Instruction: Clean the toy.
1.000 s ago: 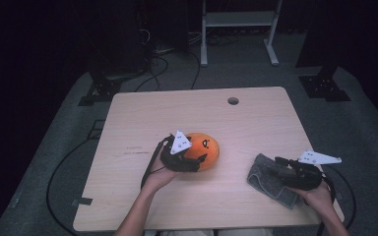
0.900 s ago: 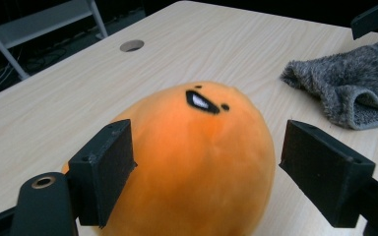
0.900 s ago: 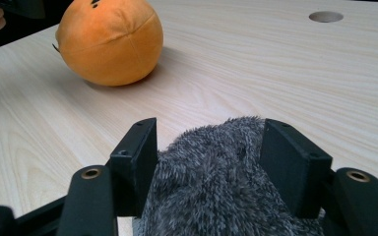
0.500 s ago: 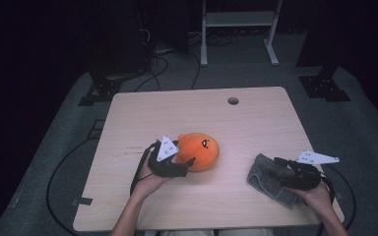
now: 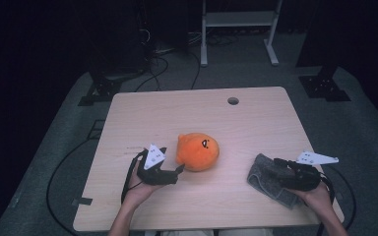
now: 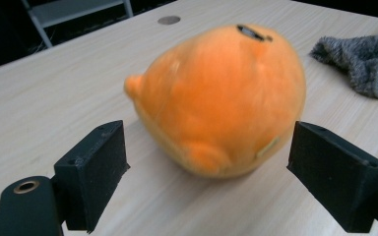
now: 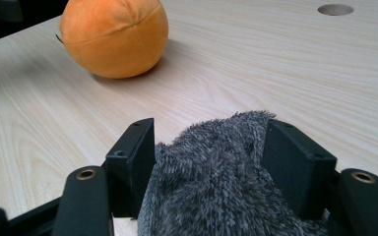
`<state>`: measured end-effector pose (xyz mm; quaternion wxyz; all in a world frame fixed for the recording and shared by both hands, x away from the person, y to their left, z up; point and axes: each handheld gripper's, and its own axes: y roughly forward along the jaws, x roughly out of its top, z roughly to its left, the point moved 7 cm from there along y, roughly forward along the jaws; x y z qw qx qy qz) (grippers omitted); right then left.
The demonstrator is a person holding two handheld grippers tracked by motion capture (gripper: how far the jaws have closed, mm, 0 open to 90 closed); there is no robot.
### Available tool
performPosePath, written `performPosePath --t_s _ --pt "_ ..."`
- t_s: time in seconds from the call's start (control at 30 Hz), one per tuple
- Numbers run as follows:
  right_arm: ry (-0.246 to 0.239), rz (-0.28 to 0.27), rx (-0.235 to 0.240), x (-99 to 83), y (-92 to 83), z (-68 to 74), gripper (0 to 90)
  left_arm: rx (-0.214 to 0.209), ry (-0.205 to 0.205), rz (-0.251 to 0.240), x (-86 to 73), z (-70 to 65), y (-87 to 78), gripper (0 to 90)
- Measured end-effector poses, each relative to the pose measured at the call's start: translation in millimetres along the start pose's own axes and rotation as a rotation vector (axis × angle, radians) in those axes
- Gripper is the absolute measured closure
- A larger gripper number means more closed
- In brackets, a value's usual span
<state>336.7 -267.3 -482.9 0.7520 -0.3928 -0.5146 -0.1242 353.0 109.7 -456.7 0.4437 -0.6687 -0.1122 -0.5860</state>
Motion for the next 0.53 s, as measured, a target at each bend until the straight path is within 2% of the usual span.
performPosePath --t_s 0.03,0.1,0.2,0.3,0.37,0.43,0.47,0.53 --pt "0.0 0.0 0.0 0.0 0.0 0.0 35.6 0.0 0.0 0.0 0.0 0.0 0.0 13.3" --pt "0.001 -0.007 0.0 -0.9 0.5 0.5 35.4 0.003 -0.017 0.012 -10.5 0.3 -3.4 13.1" --pt "-0.005 0.012 -0.004 -3.7 3.0 1.9 35.3 -0.005 -0.011 0.029 -18.2 -1.5 -5.2 13.0" --pt "-0.004 -0.002 -0.005 -2.2 2.1 4.6 35.2 0.008 -0.038 0.024 -25.6 -0.5 -8.7 11.4" --pt "-0.001 -0.015 -0.013 -2.0 1.9 7.1 36.6 0.001 -0.047 0.028 -32.8 -1.3 -10.2 11.4" --pt "0.002 -0.012 -0.021 -4.0 3.6 9.3 39.0 0.004 0.002 0.08 -42.5 -3.8 -9.0 11.3" --pt "0.003 -0.011 -0.027 -4.2 4.9 9.7 38.7 0.007 0.019 0.091 -44.1 -4.8 -8.8 11.4" --pt "0.016 -0.01 -0.023 -4.2 5.9 10.9 37.4 0.005 0.022 0.083 -43.6 -5.7 -8.4 11.3"
